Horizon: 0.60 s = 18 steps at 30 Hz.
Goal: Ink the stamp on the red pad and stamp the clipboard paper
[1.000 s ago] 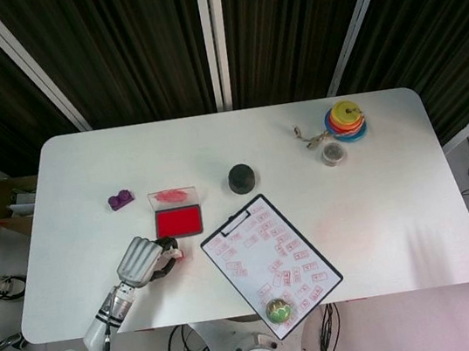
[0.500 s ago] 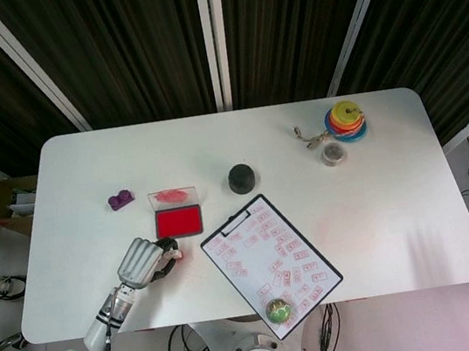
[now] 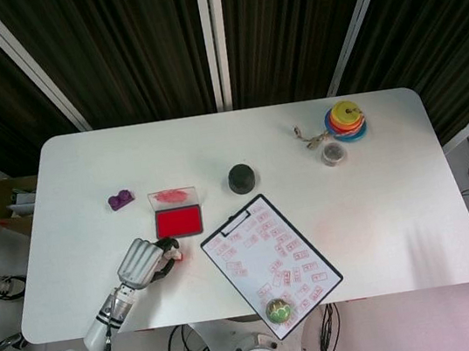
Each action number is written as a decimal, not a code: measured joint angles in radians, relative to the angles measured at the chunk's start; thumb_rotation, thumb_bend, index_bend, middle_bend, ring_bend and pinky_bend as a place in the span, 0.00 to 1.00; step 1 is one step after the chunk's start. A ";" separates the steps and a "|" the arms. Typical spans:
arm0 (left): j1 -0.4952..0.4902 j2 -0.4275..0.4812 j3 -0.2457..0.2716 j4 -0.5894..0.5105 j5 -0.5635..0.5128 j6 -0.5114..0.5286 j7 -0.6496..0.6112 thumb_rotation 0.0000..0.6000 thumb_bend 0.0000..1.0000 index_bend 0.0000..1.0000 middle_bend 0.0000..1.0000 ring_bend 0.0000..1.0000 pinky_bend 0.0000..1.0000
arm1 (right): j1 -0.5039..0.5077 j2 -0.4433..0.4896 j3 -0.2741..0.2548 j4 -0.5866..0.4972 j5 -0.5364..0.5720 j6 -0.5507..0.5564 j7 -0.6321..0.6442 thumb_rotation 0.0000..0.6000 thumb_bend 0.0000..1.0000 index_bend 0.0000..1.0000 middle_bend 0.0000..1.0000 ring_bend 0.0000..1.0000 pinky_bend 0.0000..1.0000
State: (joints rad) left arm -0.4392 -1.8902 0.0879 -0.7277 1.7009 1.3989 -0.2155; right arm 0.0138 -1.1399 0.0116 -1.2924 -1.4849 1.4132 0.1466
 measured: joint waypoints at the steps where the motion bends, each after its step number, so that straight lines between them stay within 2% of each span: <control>1: 0.000 0.000 0.000 0.001 0.000 0.000 -0.001 1.00 0.35 0.41 0.49 0.96 1.00 | 0.000 0.000 0.000 0.000 0.000 0.000 0.000 1.00 0.32 0.00 0.00 0.00 0.00; 9: 0.002 0.002 -0.001 -0.001 0.002 0.012 -0.004 1.00 0.35 0.34 0.44 0.95 1.00 | -0.001 0.001 0.002 0.000 0.003 0.002 0.001 1.00 0.32 0.00 0.00 0.00 0.00; 12: 0.004 0.008 0.000 -0.011 0.000 0.010 0.000 1.00 0.32 0.30 0.42 0.95 1.00 | -0.001 0.002 0.002 -0.001 0.003 0.003 0.001 1.00 0.32 0.00 0.00 0.00 0.00; 18: 0.016 0.047 0.001 -0.066 -0.001 0.032 0.011 1.00 0.26 0.29 0.40 0.91 1.00 | -0.003 0.007 0.006 -0.001 0.004 0.011 0.007 1.00 0.32 0.00 0.00 0.00 0.00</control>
State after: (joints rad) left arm -0.4235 -1.8431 0.0885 -0.7934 1.7002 1.4310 -0.2045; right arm 0.0104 -1.1328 0.0178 -1.2932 -1.4809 1.4245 0.1538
